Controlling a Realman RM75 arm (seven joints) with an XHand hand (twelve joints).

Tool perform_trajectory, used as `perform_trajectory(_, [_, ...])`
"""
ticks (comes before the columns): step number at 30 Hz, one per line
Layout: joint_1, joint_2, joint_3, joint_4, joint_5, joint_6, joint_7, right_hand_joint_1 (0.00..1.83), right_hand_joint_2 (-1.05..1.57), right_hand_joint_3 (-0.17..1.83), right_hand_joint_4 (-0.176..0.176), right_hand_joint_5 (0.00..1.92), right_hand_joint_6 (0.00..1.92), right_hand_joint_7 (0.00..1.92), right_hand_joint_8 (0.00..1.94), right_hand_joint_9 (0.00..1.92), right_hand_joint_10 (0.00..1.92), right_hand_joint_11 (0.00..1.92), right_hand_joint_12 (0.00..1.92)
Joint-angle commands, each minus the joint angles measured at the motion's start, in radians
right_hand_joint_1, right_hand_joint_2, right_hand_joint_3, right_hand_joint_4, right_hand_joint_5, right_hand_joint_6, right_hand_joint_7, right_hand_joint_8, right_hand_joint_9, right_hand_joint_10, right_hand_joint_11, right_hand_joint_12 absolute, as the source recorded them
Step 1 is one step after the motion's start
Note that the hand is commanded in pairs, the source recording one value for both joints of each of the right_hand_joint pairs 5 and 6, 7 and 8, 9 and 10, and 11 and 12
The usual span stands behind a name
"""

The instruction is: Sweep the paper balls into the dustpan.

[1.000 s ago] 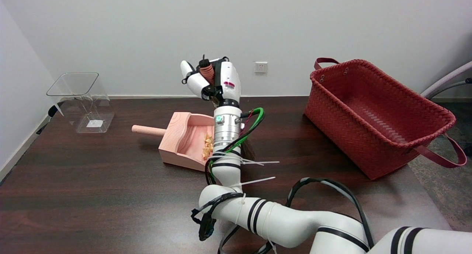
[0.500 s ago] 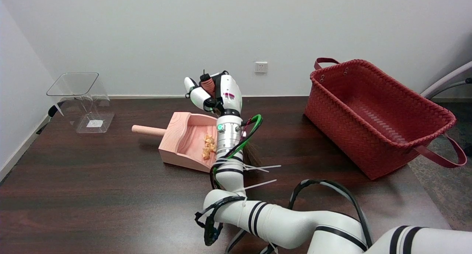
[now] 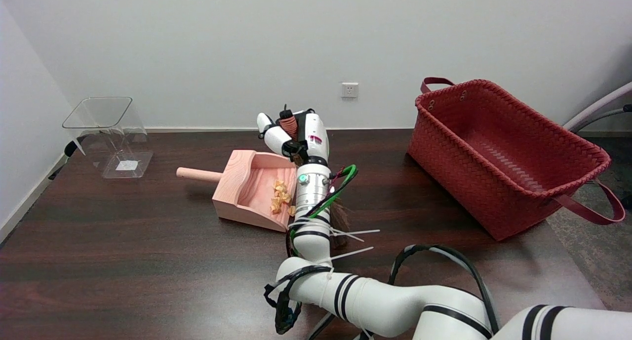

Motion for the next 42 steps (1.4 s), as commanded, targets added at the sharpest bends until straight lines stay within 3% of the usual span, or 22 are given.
perform_trajectory(1, [0.006,-0.011,0.008,0.062,0.09,0.007,0.195,0.63,1.57,0.22,0.0,1.92,1.92,1.92,1.92,1.92,1.92,1.92,1.92])
perform_trajectory(6, [0.018,-0.031,0.008,0.064,0.154,-0.006,0.232,0.62,1.57,0.21,0.0,1.92,1.92,1.92,1.92,1.92,1.92,1.92,1.92])
perform_trajectory(11, [0.031,-0.036,0.007,0.045,0.23,-0.07,0.412,0.61,1.57,0.21,0.0,1.92,1.92,1.92,1.92,1.92,1.92,1.92,1.92])
perform_trajectory(20, [0.034,-0.016,0.013,0.043,0.289,-0.147,0.59,0.59,1.57,0.22,0.0,1.92,1.92,1.92,1.92,1.92,1.92,1.92,1.92])
perform_trajectory(42, [0.038,0.024,0.008,0.087,0.279,-0.089,0.662,0.59,1.57,0.16,0.0,1.92,1.92,1.92,1.92,1.92,1.92,1.92,1.92])
